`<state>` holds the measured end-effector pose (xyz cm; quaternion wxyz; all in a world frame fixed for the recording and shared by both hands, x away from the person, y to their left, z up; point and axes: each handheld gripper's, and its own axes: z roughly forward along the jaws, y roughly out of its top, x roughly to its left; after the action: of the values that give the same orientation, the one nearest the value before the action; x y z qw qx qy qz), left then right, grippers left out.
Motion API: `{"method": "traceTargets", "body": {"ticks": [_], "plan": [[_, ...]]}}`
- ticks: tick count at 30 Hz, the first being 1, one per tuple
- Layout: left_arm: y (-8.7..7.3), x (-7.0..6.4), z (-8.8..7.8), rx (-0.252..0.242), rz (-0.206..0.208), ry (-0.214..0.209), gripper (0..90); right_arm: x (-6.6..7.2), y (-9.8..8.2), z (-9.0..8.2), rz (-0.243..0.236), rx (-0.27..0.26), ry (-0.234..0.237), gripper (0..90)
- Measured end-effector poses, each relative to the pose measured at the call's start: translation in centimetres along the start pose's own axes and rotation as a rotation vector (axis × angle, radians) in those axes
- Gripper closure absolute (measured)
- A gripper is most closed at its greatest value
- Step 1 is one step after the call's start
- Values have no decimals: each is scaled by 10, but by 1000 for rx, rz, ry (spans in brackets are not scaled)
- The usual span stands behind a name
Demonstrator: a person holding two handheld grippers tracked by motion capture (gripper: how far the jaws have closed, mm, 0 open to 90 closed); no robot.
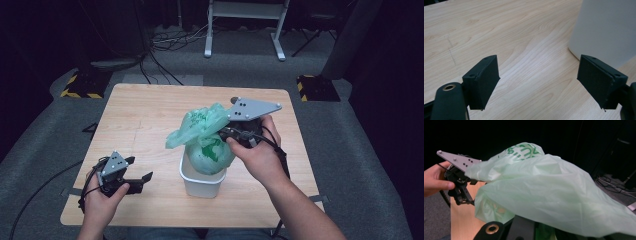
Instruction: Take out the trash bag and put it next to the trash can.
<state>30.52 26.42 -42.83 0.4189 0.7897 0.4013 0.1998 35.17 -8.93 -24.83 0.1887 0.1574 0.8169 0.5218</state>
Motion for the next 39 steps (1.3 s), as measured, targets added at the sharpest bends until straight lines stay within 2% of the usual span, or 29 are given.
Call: {"method": "traceTargets", "body": {"ticks": [8, 16, 21, 28, 33, 39], "plan": [[-3, 4, 1, 17, 13, 24, 175, -11, 11, -21, -11, -20, -63, 891], [-7, 9, 2, 31, 2, 36, 176, -34, 5, -47, 19, -21, -141, 891], [-9, 13, 2, 12, -2, 35, 176, -51, -6, -62, 50, -6, -199, 891], [-14, 19, 1, 48, 11, 59, 179, -76, -25, -78, 105, 11, -263, 891], [-15, 23, 2, 49, 2, 59, 178, -91, -43, -80, 143, 37, -295, 891], [-18, 24, 4, 60, 0, 60, 178, -104, -66, -75, 190, 75, -314, 891]]}}
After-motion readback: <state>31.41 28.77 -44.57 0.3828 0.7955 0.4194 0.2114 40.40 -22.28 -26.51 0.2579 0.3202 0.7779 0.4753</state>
